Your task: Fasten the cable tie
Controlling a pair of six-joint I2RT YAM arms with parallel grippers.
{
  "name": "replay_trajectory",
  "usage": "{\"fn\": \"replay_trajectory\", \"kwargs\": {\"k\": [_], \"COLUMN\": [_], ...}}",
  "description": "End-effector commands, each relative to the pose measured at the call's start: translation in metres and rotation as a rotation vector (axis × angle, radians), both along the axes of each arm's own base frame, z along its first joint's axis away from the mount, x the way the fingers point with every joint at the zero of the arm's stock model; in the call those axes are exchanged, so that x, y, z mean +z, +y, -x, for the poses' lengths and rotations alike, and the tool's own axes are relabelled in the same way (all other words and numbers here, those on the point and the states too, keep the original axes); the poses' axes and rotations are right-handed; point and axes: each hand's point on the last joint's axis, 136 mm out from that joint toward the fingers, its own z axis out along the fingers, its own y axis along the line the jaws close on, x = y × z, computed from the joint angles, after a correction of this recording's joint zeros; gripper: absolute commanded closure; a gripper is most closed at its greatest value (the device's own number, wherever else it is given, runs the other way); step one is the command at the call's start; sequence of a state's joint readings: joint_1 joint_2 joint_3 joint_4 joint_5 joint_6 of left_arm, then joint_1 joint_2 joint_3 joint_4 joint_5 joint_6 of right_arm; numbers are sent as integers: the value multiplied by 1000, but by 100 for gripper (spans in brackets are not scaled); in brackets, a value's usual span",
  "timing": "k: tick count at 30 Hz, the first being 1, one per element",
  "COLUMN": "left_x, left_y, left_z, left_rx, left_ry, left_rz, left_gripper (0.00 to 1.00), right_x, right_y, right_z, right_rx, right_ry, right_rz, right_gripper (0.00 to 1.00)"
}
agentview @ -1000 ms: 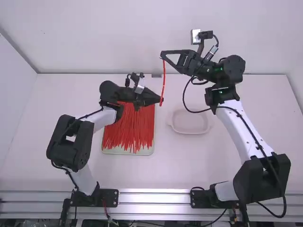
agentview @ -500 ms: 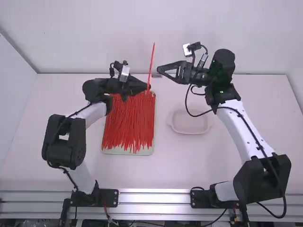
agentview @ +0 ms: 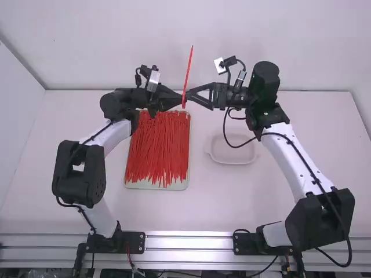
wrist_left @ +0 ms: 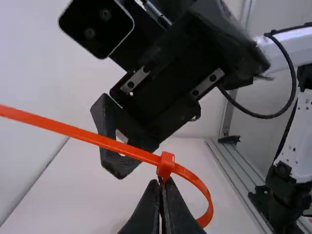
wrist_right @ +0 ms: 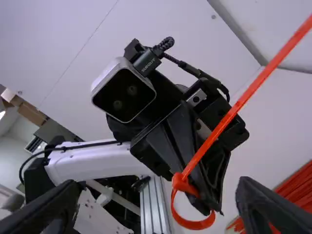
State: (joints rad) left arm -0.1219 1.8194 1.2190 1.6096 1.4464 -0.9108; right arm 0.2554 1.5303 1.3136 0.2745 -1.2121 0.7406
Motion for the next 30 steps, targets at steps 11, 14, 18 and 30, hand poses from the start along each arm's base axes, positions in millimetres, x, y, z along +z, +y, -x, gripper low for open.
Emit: {"fn": "replay_trajectory", "kwargs": {"k": [11, 14, 18, 30], "left_x": [12, 12, 13, 14], "left_y": [-13, -13, -13, -22], "left_z": [5, 5, 5, 9], "left_rx": [-19, -18, -16, -33], "left_ry": [-20, -19, -18, -27], "left_rz": [29, 30, 34, 43], "left_gripper": [98, 98, 98, 98], "right_x": [21, 21, 21, 20], "right_y": [-3, 0, 1, 7], "right_z": [-5, -2, -2, 2], "right_rx": [-58, -49, -49, -34], "right_ry": [-32, -32, -33, -30], "right_rz": [-26, -26, -26, -24], "right_gripper": [64, 70, 78, 82]}}
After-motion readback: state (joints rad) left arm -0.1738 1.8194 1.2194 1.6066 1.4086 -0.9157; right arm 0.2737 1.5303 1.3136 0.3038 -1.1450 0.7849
